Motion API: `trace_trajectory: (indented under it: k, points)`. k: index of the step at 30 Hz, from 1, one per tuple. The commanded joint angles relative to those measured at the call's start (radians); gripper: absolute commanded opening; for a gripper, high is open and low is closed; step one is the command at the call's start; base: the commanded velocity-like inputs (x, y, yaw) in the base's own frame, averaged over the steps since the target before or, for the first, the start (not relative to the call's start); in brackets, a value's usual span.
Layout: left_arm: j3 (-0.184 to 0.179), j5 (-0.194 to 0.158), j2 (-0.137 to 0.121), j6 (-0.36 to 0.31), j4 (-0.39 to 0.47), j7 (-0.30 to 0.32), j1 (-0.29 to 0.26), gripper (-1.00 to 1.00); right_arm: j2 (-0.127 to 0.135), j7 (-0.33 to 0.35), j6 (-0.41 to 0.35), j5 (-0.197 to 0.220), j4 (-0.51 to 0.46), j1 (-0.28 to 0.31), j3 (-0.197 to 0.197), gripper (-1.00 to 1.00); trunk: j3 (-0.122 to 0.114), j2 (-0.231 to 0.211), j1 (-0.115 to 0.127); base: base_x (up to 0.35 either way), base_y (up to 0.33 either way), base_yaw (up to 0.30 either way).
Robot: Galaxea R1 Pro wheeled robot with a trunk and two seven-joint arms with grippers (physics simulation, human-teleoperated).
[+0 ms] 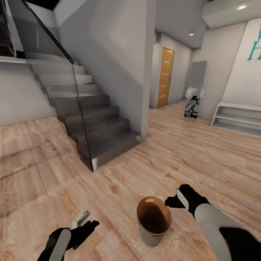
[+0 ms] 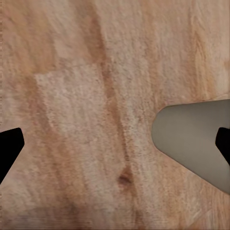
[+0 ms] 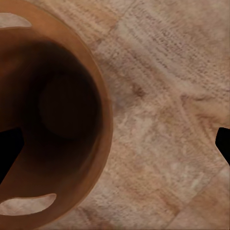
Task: Put the three can of soda from the living room inside the tash can in the kitchen.
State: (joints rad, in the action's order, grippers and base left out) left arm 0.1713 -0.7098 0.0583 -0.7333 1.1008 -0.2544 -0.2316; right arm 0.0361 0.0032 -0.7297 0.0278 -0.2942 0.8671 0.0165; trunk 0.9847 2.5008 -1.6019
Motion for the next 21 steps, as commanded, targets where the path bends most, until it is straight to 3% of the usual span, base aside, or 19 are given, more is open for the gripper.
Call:
trace_trajectory:
  k: [1,21]
  points:
    - [0.000,0.000,0.000,0.000,0.000,0.000,0.000,1.00,0.000,0.000,-0.001,0.001,-0.002,0.002,0.000,1.00,0.004,0.000,0.000,0.000,0.000,0.000]
    - [0.004,0.001,-0.002,0.000,-0.001,0.001,0.000,1.00,-0.003,-0.002,-0.003,0.004,0.001,0.030,-0.001,1.00,0.081,0.005,-0.009,0.000,0.000,0.000]
